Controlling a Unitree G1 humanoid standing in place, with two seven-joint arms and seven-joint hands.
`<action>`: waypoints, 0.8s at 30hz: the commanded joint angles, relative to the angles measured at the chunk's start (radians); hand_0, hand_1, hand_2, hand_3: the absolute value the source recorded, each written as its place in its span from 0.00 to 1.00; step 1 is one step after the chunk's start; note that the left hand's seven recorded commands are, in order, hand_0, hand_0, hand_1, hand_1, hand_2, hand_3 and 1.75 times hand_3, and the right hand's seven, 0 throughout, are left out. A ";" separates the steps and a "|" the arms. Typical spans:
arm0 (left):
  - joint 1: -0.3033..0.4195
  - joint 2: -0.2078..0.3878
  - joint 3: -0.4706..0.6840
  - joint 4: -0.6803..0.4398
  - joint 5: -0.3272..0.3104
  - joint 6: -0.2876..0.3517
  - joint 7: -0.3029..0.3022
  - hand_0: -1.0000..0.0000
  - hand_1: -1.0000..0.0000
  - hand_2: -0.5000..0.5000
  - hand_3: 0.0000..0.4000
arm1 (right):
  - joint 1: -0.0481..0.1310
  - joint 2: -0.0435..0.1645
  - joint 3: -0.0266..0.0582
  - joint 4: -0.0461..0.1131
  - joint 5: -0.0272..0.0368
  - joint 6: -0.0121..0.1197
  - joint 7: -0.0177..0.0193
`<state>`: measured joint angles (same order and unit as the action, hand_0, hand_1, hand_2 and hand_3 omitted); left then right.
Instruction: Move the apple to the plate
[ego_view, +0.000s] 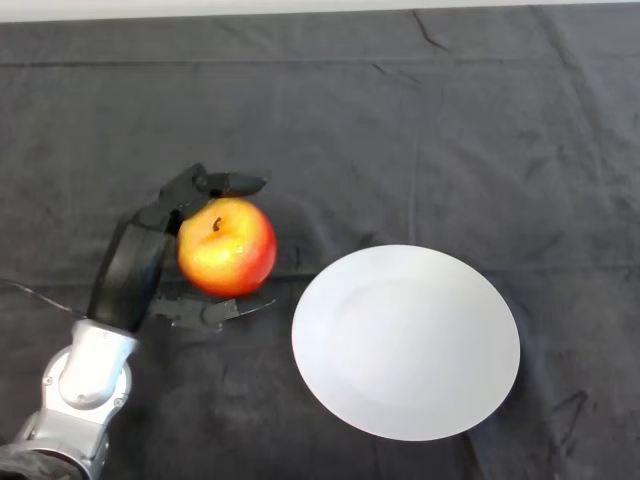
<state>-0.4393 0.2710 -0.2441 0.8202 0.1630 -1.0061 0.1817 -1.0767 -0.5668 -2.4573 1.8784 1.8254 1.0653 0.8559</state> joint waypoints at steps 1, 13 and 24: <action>0.036 -0.004 -0.035 -0.069 0.029 0.001 0.037 0.00 0.05 0.47 1.00 | -0.007 -0.021 -0.0061 -0.008 -0.0002 0.009 0.0008; 0.026 -0.015 -0.249 -0.137 0.071 0.045 0.169 0.00 0.05 0.47 1.00 | -0.007 -0.021 -0.0061 -0.008 -0.0002 0.009 0.0001; -0.015 0.004 -0.374 -0.065 0.028 0.033 0.188 0.00 0.07 0.46 1.00 | -0.007 -0.021 -0.0062 -0.008 -0.0001 0.008 -0.0004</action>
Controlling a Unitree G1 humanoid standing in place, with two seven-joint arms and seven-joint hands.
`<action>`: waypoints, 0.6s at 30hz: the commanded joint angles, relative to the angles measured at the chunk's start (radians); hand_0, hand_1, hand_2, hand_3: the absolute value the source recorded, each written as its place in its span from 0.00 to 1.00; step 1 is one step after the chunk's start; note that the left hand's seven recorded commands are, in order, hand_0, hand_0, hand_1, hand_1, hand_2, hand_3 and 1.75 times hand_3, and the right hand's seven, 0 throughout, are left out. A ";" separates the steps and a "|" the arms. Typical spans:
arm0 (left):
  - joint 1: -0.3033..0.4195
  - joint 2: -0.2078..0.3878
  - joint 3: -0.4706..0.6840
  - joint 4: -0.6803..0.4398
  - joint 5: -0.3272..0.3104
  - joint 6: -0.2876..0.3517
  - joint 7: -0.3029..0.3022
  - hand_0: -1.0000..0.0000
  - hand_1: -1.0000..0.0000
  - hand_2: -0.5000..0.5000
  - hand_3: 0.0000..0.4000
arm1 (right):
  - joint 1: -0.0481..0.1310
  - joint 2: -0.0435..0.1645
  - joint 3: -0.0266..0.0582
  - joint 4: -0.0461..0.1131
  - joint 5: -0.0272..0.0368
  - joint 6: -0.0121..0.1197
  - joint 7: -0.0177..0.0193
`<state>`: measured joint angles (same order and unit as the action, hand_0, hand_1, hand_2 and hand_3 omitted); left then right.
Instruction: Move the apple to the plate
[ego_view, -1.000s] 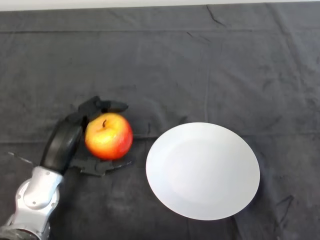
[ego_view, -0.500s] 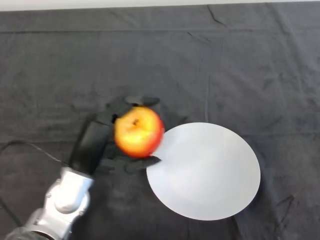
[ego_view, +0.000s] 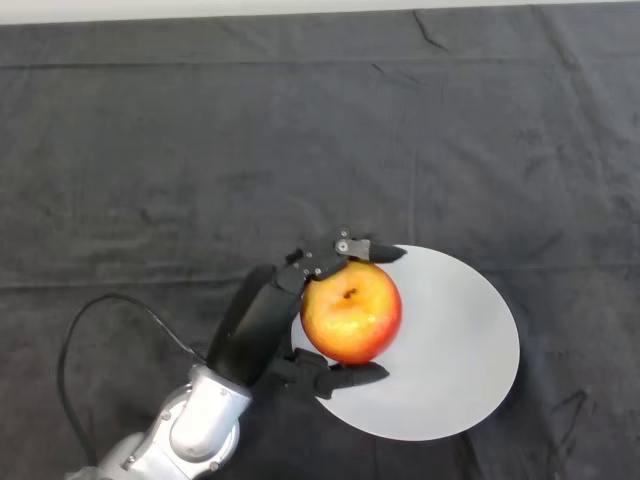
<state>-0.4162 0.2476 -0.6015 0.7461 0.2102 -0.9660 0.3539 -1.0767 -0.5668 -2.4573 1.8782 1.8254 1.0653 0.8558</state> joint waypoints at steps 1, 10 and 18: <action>-0.041 0.028 -0.023 0.017 -0.022 -0.008 0.017 0.00 0.11 0.45 1.00 | -0.007 -0.021 -0.0062 -0.008 -0.0001 0.008 -0.0004; -0.064 0.032 -0.073 0.073 -0.045 0.006 0.023 1.00 1.00 0.50 0.00 | -0.006 -0.021 -0.0063 -0.008 -0.0001 0.008 -0.0006; -0.077 0.047 -0.093 0.102 -0.069 0.015 0.016 1.00 1.00 0.50 0.00 | -0.006 -0.021 -0.0063 -0.008 -0.0001 0.008 -0.0006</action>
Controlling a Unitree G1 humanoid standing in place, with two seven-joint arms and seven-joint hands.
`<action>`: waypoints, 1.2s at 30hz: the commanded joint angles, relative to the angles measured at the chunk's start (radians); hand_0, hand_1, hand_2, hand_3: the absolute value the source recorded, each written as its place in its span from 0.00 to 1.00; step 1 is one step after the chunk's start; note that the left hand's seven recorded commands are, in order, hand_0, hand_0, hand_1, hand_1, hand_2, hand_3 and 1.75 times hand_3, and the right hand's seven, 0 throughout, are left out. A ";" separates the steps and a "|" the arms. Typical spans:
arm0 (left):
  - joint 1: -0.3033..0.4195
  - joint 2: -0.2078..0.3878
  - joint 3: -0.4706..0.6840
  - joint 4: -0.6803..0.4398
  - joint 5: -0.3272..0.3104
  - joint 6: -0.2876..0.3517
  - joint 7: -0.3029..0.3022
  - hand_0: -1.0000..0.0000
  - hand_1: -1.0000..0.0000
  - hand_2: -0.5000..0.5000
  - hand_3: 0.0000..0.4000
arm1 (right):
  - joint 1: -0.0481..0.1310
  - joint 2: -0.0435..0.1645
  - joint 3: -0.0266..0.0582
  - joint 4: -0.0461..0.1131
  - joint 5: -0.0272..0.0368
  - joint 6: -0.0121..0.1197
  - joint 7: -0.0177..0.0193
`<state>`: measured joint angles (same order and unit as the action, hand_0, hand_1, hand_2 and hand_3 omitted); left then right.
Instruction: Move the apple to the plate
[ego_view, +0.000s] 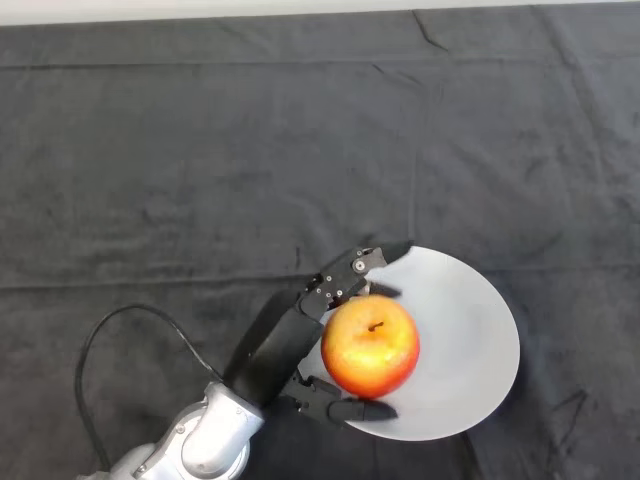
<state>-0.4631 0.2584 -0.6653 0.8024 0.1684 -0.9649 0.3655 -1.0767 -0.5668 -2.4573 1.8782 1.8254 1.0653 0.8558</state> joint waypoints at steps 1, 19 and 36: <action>-0.031 0.041 -0.029 0.048 -0.033 0.013 0.000 1.00 1.00 0.50 0.00 | -0.006 -0.021 -0.0063 -0.008 -0.0001 0.008 -0.0006; -0.027 0.157 0.081 0.089 -0.151 -0.052 -0.068 1.00 1.00 0.50 0.00 | -0.006 -0.021 -0.0063 -0.008 -0.0001 0.008 -0.0006; -0.014 0.192 0.191 0.148 -0.221 -0.092 -0.087 1.00 1.00 0.50 0.00 | -0.006 -0.021 -0.0063 -0.008 -0.0001 0.008 -0.0006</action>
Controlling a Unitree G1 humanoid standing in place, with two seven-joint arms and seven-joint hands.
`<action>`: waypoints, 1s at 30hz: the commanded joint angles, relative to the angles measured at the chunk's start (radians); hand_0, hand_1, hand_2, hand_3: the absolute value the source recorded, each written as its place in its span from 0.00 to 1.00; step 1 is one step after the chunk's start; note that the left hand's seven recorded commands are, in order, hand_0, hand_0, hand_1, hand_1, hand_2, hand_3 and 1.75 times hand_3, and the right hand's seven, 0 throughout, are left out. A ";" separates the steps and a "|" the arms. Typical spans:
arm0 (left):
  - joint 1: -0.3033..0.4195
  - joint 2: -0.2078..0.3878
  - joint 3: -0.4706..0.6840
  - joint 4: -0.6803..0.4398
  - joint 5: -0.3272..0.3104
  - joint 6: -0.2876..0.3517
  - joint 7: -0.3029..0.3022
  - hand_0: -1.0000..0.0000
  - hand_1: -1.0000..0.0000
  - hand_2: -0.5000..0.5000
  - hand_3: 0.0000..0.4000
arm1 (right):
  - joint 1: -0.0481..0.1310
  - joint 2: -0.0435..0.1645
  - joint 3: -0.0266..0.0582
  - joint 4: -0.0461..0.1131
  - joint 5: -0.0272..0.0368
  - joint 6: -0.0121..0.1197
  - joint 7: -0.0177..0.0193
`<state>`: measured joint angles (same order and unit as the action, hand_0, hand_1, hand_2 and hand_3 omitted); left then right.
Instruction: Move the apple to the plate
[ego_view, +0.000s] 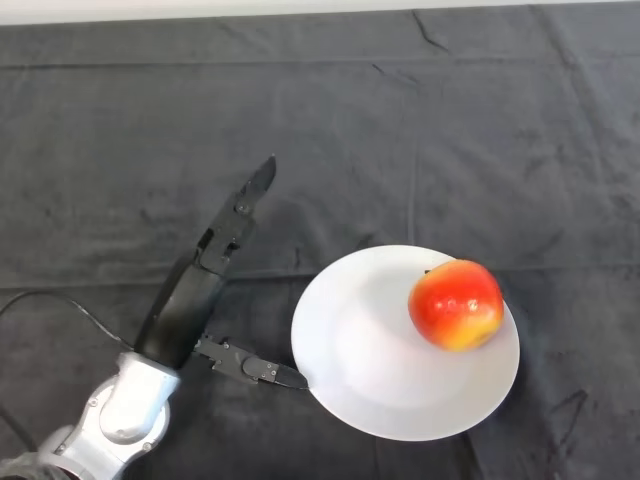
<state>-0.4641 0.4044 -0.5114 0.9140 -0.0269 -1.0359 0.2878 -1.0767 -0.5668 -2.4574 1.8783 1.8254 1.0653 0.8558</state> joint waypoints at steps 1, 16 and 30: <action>-0.013 0.049 0.044 0.043 -0.030 -0.026 -0.013 1.00 1.00 0.50 0.00 | -0.006 -0.021 -0.0063 -0.008 -0.0001 0.008 -0.0006; -0.007 0.092 0.152 0.140 -0.114 -0.078 -0.074 1.00 1.00 0.50 0.00 | -0.006 -0.021 -0.0063 -0.008 -0.0001 0.008 -0.0004; 0.017 0.164 0.294 0.229 -0.266 -0.110 -0.188 1.00 1.00 0.50 0.00 | -0.006 -0.021 -0.0063 -0.007 0.0000 0.008 -0.0001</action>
<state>-0.4566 0.5211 -0.2280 1.1149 -0.2739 -1.1186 0.1011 -1.0767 -0.5668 -2.4573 1.8783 1.8254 1.0653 0.8558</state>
